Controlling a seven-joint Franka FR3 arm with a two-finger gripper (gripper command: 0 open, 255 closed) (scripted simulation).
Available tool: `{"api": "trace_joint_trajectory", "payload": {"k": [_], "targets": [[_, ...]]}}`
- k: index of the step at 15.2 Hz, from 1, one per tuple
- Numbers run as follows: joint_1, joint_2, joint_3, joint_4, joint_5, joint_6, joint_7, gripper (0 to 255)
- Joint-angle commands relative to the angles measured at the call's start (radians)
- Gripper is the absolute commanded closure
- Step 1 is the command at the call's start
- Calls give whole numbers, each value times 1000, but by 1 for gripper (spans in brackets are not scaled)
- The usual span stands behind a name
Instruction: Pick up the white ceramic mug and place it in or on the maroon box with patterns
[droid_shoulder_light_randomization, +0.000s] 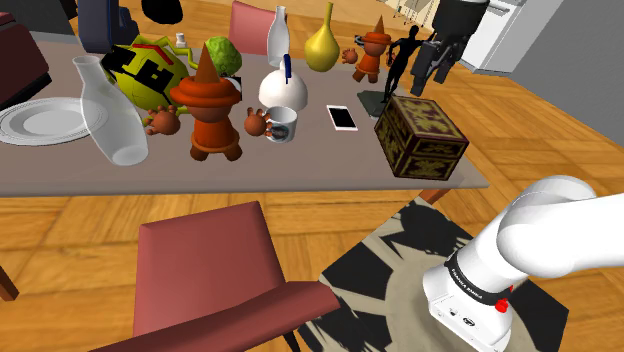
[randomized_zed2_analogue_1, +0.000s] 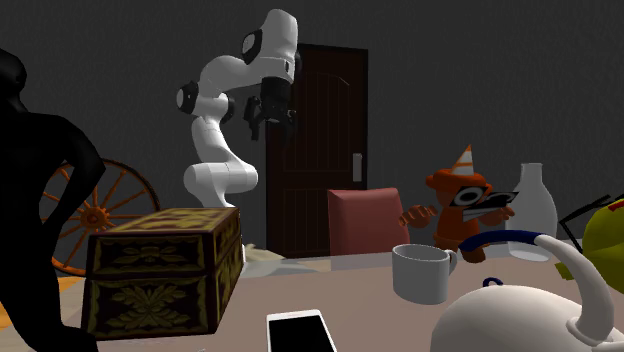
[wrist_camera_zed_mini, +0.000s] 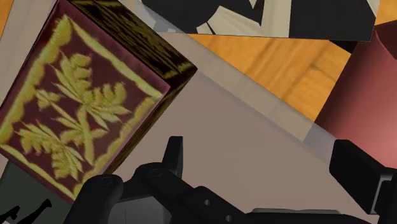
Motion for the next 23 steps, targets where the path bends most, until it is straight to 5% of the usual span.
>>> {"api": "trace_joint_trajectory", "payload": {"k": [1,12,23], "targets": [[0,0,0,0,0,0,0,0],[10,393,-12,120,38,256,-11,0],[20,815,-8,398,83,384,-38,0]]}}
